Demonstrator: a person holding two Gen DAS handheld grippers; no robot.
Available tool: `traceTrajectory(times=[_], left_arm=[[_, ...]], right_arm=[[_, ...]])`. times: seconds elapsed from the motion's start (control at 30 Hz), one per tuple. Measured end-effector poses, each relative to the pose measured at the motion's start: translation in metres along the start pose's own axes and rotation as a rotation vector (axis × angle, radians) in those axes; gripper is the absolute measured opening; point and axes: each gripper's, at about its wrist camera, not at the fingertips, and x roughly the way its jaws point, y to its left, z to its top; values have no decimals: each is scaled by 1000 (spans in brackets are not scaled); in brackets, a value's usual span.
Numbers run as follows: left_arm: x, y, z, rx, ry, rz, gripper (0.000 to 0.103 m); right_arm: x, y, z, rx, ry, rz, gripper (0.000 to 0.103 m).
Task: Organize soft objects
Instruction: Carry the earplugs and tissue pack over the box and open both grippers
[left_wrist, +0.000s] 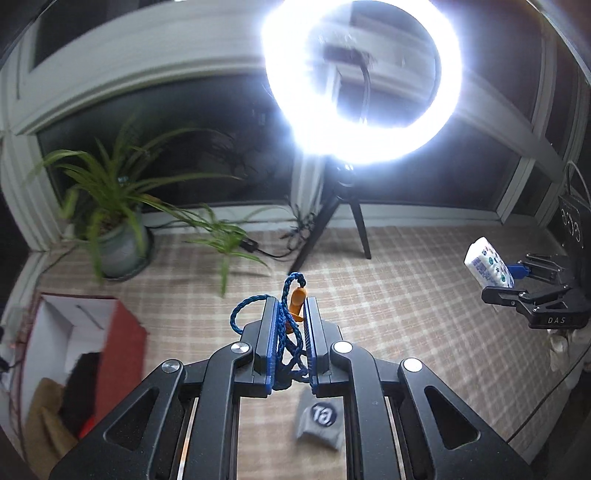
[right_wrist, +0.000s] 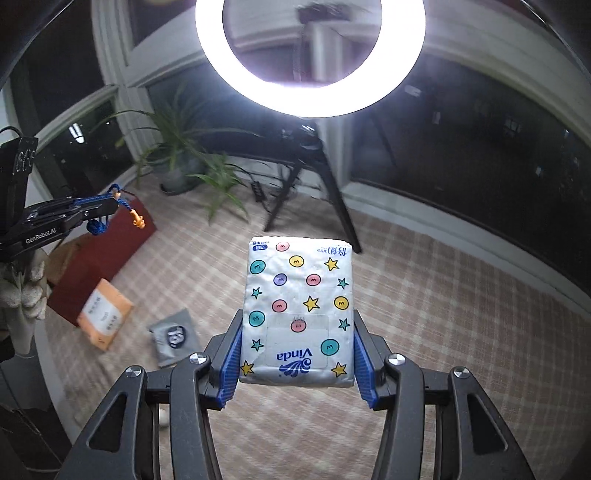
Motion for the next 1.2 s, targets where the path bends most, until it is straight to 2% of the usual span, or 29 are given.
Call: traceTrajectory(times=[0.3,0.47,0.67,0.8,0.97,1.2], left_arm=[[-64,86,-6,-42,-46,64,12],[-82,146,-13,-72,-44,109,12],[-82,209,-20,-80,-12,154,12],[-74,244,-24,-102,20,151,12],[-59,279,-27,-129,58,140,12],[-30,308,-27,-173,105,106,12]], right_arm=[[-2,110,43,-77,-49,82,47],[12,179,68,-104,-57,131,47],[50,262,101,-120,-28,181,47],[85,306,115,-147,9,181,47],[130,347,127,-141,62,184,47],[180,376,137,-143,128,185,48]])
